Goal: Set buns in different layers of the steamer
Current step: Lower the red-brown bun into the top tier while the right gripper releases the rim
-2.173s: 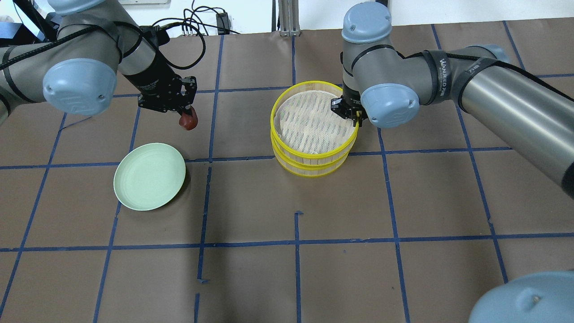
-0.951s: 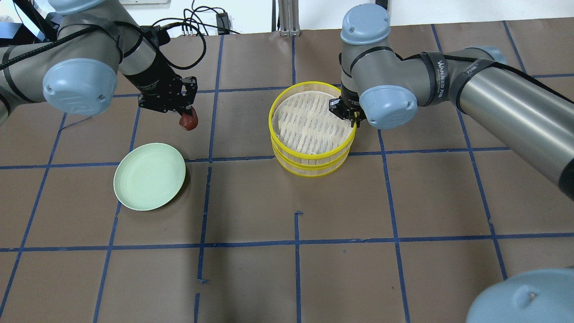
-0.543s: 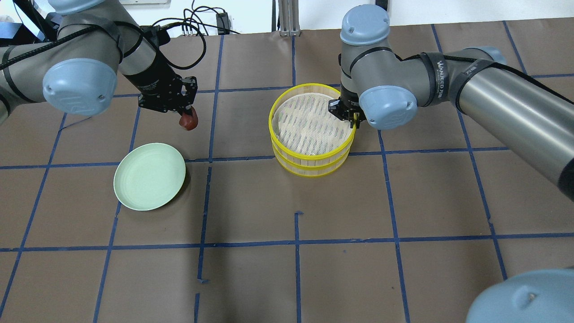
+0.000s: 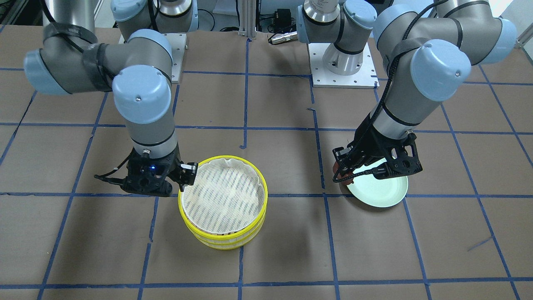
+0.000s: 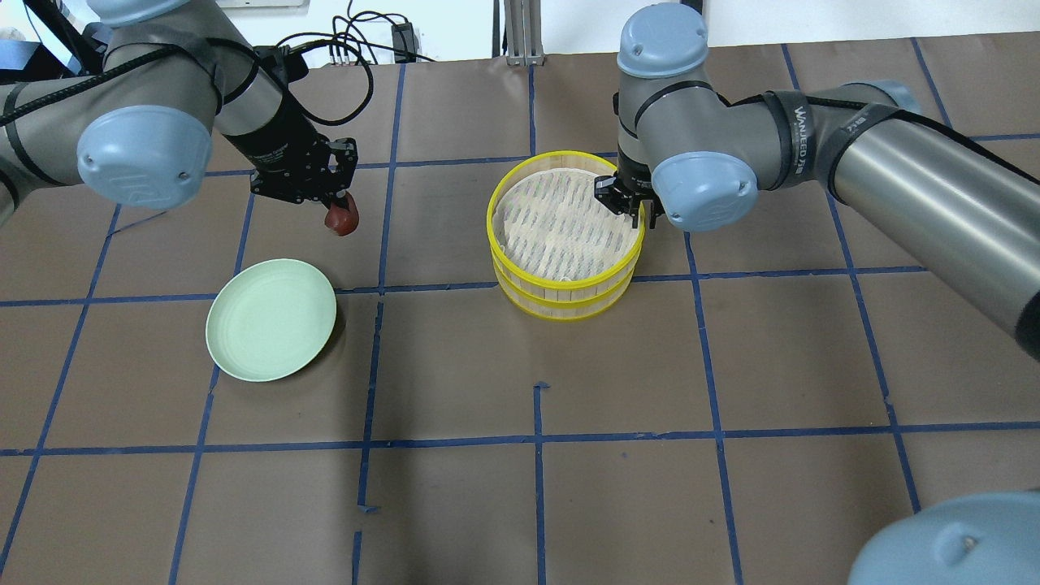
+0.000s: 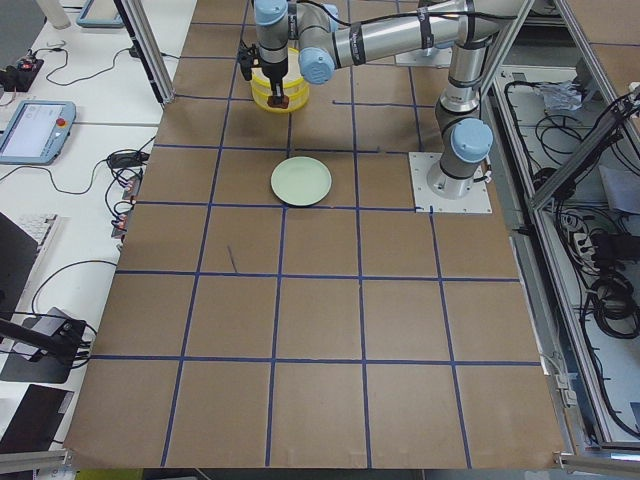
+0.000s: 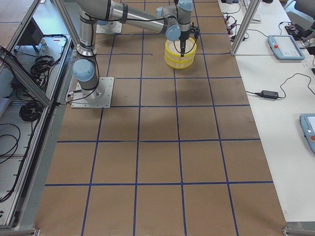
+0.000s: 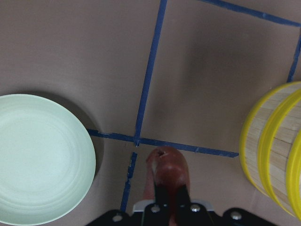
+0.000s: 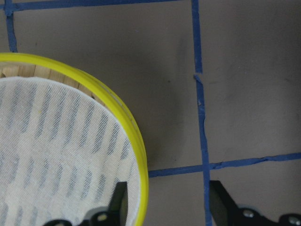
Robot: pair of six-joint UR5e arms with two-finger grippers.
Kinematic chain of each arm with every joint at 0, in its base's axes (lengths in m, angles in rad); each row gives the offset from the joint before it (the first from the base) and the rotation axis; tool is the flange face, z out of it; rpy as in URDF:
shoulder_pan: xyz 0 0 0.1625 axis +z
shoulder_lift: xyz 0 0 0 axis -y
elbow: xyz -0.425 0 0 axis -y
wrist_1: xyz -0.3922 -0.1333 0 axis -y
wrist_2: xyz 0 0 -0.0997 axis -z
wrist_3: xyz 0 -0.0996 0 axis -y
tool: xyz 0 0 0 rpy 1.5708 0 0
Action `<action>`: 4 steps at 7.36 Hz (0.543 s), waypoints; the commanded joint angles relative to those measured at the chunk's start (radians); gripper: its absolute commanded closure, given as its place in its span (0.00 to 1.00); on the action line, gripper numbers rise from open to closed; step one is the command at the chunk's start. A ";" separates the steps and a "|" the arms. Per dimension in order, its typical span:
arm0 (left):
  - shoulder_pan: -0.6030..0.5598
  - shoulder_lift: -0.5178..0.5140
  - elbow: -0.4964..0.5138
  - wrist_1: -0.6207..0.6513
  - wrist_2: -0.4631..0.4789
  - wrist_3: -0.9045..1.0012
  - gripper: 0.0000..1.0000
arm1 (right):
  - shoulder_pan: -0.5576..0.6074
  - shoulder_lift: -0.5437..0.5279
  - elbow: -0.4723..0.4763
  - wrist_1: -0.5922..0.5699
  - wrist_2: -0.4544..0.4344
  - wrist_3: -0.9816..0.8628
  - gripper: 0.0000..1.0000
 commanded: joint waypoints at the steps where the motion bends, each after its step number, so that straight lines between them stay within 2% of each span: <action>1: -0.057 -0.012 0.044 0.002 -0.043 -0.106 0.88 | -0.089 -0.147 -0.014 0.148 0.097 -0.080 0.06; 2: -0.122 -0.017 0.065 0.008 -0.046 -0.181 0.88 | -0.118 -0.216 -0.027 0.279 0.092 -0.107 0.04; 4: -0.259 -0.051 0.098 0.042 -0.101 -0.351 0.89 | -0.140 -0.291 -0.055 0.352 0.097 -0.150 0.01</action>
